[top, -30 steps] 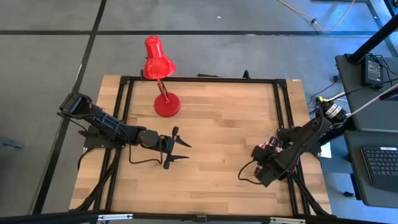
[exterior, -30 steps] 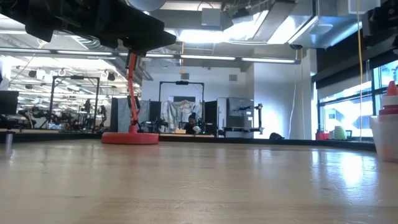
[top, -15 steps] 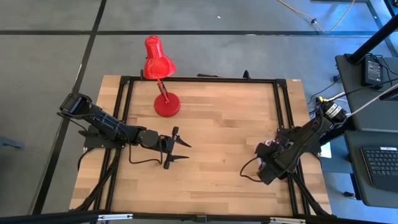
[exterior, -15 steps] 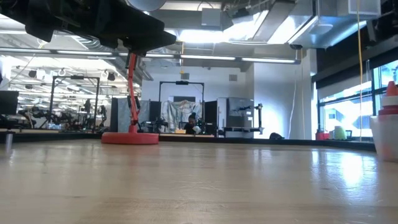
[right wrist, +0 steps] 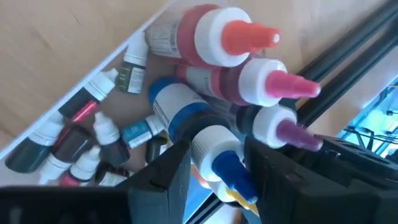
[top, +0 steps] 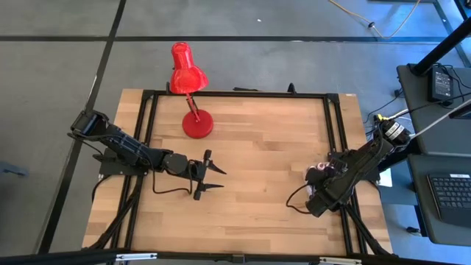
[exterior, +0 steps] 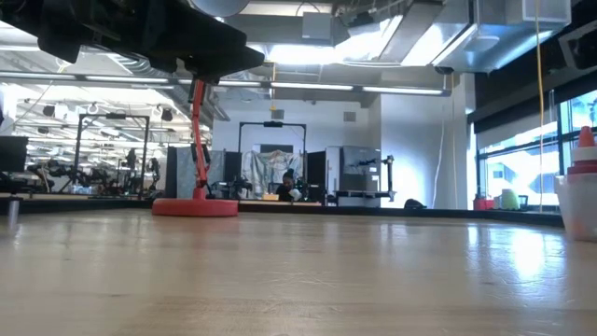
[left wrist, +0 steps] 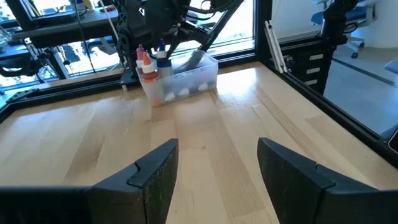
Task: Pick & Place food coloring
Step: Put the big blue bottle into the transparent container, then return to Home Position
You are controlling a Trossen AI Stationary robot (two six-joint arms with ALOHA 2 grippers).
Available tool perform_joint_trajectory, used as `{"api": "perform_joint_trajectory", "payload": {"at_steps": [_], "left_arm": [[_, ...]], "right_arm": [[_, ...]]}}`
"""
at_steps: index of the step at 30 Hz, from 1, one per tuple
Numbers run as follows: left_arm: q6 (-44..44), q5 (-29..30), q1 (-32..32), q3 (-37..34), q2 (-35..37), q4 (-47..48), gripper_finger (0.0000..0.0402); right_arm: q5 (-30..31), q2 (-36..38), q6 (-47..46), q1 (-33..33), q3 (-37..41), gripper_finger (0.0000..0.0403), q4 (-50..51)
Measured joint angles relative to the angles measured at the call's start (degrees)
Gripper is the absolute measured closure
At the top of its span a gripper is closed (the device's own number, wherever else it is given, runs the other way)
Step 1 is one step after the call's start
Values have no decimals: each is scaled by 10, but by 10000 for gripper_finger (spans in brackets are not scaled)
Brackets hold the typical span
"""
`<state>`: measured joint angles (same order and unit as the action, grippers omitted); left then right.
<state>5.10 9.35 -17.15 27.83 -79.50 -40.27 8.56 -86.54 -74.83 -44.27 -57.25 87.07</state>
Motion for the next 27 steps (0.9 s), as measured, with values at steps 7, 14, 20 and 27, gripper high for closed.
{"api": "perform_joint_trajectory", "payload": {"at_steps": [7,14,20,27], "left_arm": [[0,0,0,0,0,0,186],[0,0,0,0,0,0,187],[-17,0,0,0,0,0,185],[-24,0,0,0,0,0,185]], "right_arm": [[7,0,-1,0,0,255,-1],[24,0,-2,1,0,240,-1],[54,0,-2,1,0,199,-2],[53,0,1,1,-25,164,28]]}}
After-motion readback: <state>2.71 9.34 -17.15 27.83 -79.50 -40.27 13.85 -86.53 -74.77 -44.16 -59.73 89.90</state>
